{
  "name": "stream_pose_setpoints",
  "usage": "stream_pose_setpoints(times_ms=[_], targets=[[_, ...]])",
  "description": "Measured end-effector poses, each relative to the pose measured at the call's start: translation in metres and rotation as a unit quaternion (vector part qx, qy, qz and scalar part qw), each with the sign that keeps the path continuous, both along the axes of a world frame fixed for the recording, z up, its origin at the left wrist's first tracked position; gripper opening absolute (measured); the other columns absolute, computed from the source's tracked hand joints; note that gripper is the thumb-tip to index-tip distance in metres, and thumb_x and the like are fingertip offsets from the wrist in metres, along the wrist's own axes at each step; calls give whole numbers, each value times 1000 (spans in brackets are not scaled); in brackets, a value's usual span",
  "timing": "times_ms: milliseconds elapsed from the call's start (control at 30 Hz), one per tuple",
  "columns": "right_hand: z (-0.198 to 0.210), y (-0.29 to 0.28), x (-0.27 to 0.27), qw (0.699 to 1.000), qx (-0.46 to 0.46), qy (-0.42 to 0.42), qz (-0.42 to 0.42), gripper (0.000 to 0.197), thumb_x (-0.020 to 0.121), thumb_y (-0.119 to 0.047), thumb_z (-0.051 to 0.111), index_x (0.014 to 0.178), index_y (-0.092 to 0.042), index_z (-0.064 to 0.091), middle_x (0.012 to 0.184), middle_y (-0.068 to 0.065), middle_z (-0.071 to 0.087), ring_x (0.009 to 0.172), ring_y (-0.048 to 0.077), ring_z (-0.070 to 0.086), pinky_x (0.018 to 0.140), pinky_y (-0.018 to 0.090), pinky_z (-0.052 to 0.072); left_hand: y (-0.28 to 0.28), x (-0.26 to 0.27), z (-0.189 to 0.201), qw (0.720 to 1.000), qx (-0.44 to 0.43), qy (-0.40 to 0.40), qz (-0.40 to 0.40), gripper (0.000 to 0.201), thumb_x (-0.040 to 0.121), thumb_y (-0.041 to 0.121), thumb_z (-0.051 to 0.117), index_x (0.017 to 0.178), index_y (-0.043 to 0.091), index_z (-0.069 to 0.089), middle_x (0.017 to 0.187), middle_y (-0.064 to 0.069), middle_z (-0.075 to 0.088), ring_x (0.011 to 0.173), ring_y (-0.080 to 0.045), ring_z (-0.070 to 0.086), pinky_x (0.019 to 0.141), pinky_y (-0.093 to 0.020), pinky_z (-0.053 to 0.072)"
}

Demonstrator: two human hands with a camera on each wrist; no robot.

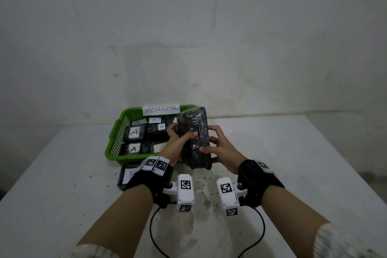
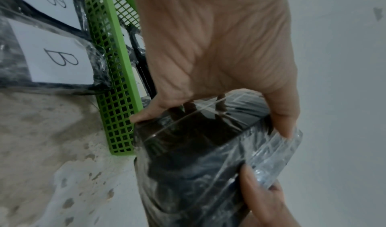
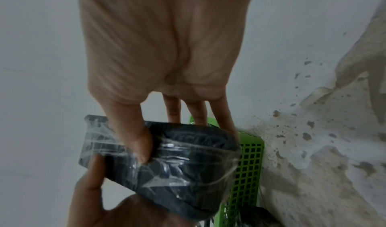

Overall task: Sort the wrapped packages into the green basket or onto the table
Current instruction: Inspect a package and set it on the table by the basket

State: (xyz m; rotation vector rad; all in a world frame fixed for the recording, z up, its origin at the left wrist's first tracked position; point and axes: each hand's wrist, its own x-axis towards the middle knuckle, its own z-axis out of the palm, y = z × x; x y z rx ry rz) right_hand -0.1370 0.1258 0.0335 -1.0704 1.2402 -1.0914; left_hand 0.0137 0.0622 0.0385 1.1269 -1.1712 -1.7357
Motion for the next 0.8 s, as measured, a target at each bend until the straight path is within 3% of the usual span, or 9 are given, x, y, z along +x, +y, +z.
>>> stream_pose_setpoints(times_ms=[167, 267, 333, 500, 567, 700, 733, 800], targets=[[4, -1, 6, 1000, 7, 10, -23, 40, 92, -23, 61, 126, -27, 41, 121, 14, 58, 105, 31, 63, 83, 54, 53, 4, 1, 1, 1000, -15, -12, -16, 73, 85, 15, 64, 136, 27, 13, 129, -15, 48, 100, -21, 57, 75, -37, 52], [7, -2, 10, 999, -10, 32, -17, 37, 91, -21, 63, 122, -24, 43, 119, 15, 57, 100, 28, 64, 68, 40, 56, 3, -1, 1, 1000, -5, 2, 4, 74, 82, 25, 66, 134, 27, 13, 134, -13, 45, 113, -26, 54, 91, -47, 49], [7, -3, 11, 999, -20, 40, -14, 36, 90, -19, 64, 120, -21, 43, 119, 16, 57, 96, 25, 65, 65, 30, 53, 1, -2, 3, 1000, -6, 5, 25, 69, 84, 25, 65, 131, 27, 15, 134, -14, 44, 116, -29, 53, 98, -49, 46], [17, -3, 11, 1000, -5, 22, -22, 32, 96, -30, 54, 122, -17, 42, 104, 8, 57, 83, 21, 65, 61, 36, 54, -1, -2, 1, 1000, -20, 5, -4, 70, 81, 31, 69, 128, 31, 17, 136, -14, 42, 117, -28, 52, 101, -51, 43], [18, -5, 9, 999, -12, 37, -25, 30, 97, -31, 52, 123, -18, 42, 102, 7, 58, 85, 21, 65, 64, 37, 54, -1, -2, -2, 1000, -8, 28, -4, 72, 80, 39, 67, 131, 30, 17, 137, -12, 42, 117, -27, 51, 97, -49, 46], [19, -12, 0, 993, -65, 36, -96, 27, 99, -14, 47, 125, -14, 48, 103, 6, 60, 99, 24, 60, 83, 35, 48, 1, -5, 0, 998, 10, 62, 14, 54, 90, 45, 48, 133, 24, 22, 126, -8, 49, 95, -19, 57, 64, -32, 52], [20, -13, -3, 989, -84, 29, -116, 29, 99, -10, 46, 128, -13, 47, 107, 6, 59, 101, 22, 59, 87, 32, 48, 0, -6, -1, 998, 12, 57, 19, 52, 91, 44, 48, 133, 24, 23, 125, -7, 48, 94, -18, 57, 64, -32, 52], [22, -15, -5, 980, -119, 45, -151, 33, 99, -8, 45, 130, -20, 42, 111, 4, 55, 97, 18, 59, 88, 30, 49, -2, -7, -1, 999, 13, 41, 20, 57, 91, 43, 51, 136, 28, 21, 132, -5, 45, 103, -21, 56, 82, -39, 51]])
